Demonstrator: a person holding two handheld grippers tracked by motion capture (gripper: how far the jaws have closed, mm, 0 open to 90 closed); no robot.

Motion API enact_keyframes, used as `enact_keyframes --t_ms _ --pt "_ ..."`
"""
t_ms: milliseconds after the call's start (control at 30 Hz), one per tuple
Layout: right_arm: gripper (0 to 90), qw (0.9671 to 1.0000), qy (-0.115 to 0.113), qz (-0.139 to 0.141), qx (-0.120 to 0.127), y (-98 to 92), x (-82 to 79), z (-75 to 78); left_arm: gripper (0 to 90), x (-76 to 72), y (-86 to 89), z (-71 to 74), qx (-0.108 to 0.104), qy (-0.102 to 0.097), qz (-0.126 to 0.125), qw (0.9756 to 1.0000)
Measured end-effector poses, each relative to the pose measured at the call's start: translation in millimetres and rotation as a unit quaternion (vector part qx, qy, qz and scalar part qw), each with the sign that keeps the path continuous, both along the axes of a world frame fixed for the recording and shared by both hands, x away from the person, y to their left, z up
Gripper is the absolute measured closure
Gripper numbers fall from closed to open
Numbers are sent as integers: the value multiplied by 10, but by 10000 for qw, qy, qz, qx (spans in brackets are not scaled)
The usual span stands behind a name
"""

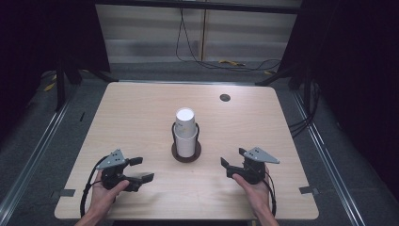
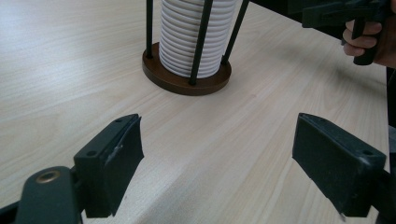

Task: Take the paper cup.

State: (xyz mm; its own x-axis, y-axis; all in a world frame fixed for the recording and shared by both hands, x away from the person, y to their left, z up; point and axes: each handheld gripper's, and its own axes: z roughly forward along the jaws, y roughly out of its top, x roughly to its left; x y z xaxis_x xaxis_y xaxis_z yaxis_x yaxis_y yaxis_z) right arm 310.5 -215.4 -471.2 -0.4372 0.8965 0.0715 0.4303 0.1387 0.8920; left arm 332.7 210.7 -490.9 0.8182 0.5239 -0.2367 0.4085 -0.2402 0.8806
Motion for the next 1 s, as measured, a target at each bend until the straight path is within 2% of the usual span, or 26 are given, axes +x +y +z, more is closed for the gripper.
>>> enact_keyframes --t_ms 100,200,333,467,500,567,900,1000 --pt "183 9999 99 57 -24 8 6 -23 160 8 -16 6 11 -26 -3 10000" --pt "203 9992 265 261 117 27 17 -21 160 21 -35 1 32 -69 -31 10000" --pt "192 9988 281 375 123 58 15 -2 160 45 -67 -21 105 -27 -75 9999" --pt "196 9986 315 401 122 69 10 6 160 32 -66 -9 87 -49 -97 9999" --pt "207 9982 383 427 186 73 14 20 160 27 -69 -4 49 -66 -98 9999" --pt "199 9978 461 444 155 81 21 49 160 29 -68 -2 61 -79 -107 9999" --pt "205 9961 419 710 314 138 79 235 160 4 -77 -5 70 -45 -181 9998" --pt "198 9960 332 772 313 168 97 298 160 0 -57 -9 102 -35 -175 9998"
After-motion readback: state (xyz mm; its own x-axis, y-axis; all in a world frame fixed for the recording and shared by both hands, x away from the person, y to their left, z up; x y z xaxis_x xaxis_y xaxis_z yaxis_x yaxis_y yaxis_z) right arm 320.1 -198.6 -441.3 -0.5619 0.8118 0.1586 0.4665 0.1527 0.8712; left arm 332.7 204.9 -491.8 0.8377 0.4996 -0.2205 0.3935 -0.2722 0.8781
